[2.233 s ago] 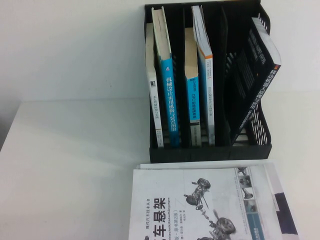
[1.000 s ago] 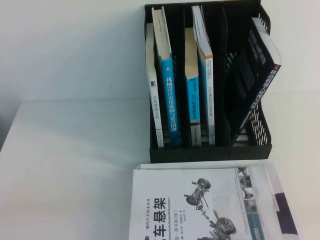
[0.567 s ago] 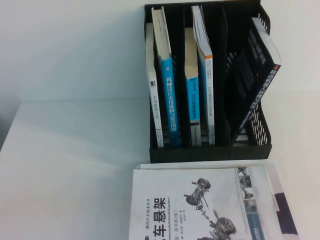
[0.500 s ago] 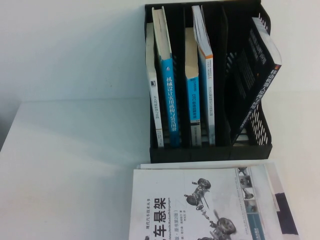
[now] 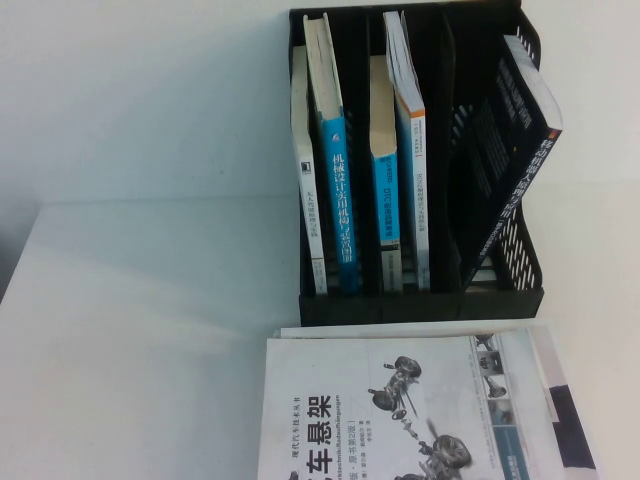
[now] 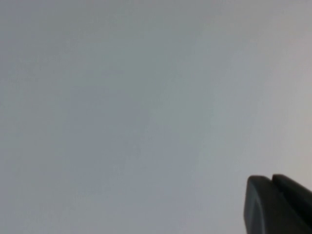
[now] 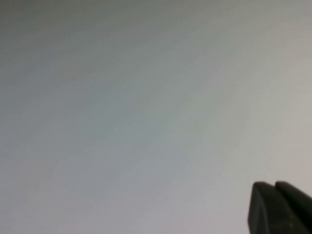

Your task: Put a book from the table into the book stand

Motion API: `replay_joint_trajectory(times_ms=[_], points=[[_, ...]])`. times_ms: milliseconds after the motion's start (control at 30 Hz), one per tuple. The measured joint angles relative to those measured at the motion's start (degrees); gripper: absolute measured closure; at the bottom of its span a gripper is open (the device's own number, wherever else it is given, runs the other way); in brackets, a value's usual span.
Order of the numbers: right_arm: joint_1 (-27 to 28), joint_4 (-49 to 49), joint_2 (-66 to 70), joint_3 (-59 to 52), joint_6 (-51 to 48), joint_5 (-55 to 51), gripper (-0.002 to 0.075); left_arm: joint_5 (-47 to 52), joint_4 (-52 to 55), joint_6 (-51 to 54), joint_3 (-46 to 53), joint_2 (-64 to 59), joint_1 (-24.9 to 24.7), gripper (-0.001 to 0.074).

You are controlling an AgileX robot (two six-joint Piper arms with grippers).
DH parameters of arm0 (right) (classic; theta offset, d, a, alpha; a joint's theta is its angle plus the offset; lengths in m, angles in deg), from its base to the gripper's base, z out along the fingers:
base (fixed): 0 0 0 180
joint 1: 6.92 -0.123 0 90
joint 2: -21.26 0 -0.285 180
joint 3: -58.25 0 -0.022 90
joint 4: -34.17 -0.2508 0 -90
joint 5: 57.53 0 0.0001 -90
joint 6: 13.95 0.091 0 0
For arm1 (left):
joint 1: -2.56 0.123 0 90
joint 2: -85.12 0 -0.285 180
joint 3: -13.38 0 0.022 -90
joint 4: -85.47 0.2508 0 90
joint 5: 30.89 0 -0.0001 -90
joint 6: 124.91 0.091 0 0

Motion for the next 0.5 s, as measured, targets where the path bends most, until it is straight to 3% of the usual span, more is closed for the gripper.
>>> replay_joint_trajectory(times_ms=[233,500], points=[[0.00,0.75,14.77,8.72,-6.15,-26.61,0.0729,18.92,-5.19,-0.63,-3.22,-8.12,0.00,0.0738],[-1.62,-0.80,22.73,9.10,-4.14,-47.64,0.0729,42.27,-21.70,6.11,-3.22,-17.38,0.00,0.0738]])
